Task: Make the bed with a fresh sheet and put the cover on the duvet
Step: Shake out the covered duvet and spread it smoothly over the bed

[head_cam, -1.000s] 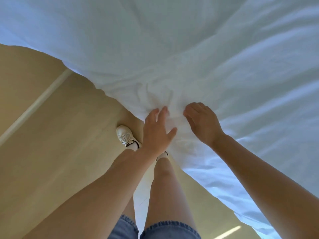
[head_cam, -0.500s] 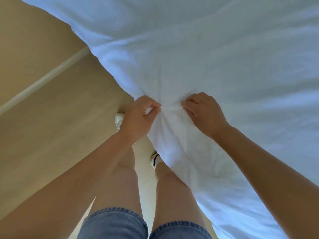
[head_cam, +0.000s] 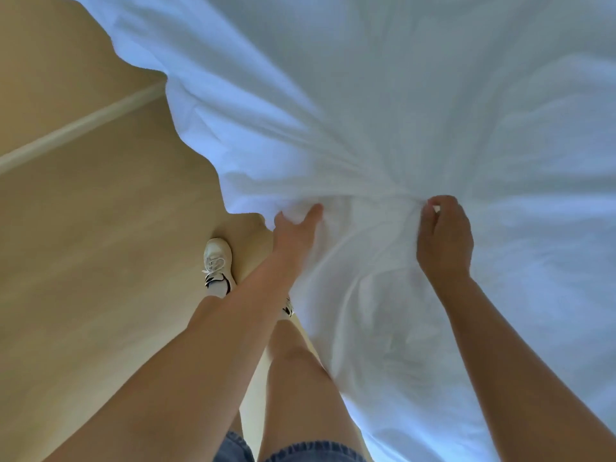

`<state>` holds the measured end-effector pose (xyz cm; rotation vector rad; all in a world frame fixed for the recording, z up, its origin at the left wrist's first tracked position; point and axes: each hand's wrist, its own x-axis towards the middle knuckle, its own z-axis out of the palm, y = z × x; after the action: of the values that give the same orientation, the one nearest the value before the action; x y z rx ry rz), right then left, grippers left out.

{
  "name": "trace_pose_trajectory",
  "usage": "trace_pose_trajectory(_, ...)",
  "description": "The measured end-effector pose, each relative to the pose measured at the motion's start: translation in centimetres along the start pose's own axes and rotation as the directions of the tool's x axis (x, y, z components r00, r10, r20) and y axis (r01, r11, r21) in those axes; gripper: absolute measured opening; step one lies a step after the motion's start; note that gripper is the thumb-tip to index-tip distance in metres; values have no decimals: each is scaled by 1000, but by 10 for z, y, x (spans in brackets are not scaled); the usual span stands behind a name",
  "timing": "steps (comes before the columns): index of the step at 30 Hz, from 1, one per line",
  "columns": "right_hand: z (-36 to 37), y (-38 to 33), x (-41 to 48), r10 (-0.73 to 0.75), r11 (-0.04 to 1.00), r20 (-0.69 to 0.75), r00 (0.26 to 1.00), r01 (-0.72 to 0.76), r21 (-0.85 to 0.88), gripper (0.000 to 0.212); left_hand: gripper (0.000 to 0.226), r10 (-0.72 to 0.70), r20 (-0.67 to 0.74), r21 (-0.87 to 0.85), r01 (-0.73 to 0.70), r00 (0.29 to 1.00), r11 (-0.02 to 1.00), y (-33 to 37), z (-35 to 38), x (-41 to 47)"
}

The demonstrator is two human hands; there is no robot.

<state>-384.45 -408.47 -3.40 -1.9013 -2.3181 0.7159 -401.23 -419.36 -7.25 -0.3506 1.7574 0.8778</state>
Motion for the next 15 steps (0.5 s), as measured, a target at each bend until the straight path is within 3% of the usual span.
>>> trace_pose_trajectory(2,6,-9,-6,-36,997,-8,999,36,63,48,69,-24,0,-11,24,1000,1000,1,1,4)
trace_pose_trajectory(4,11,-13,-23,-78,997,67,995,80,-13,58,39,52,31,-148,-47,998,988,1,-2,5)
trace_pose_trajectory(6,15,-14,-38,-119,991,116,986,125,-47,35,12,142,28,-233,-132,989,963,-1,-5,1)
trace_pose_trajectory(7,13,-15,-40,-106,994,91,990,106,5,24,10,157,5,-252,-151,988,956,-3,-8,-3)
trace_pose_trajectory(9,5,-14,-27,-10,986,-37,999,16,168,18,12,96,-45,-313,-105,994,944,-11,-15,-9)
trace_pose_trajectory(11,-8,-11,-6,19,966,-154,988,22,257,16,16,22,-36,-385,-35,999,922,-19,-19,-14)
trace_pose_trajectory(13,-17,-4,10,13,974,-180,984,28,225,19,23,25,15,-437,-16,1000,900,-20,-17,-19)
trace_pose_trajectory(15,-15,13,17,59,994,-145,988,-45,97,24,26,60,154,-493,24,986,870,-18,-9,-24)
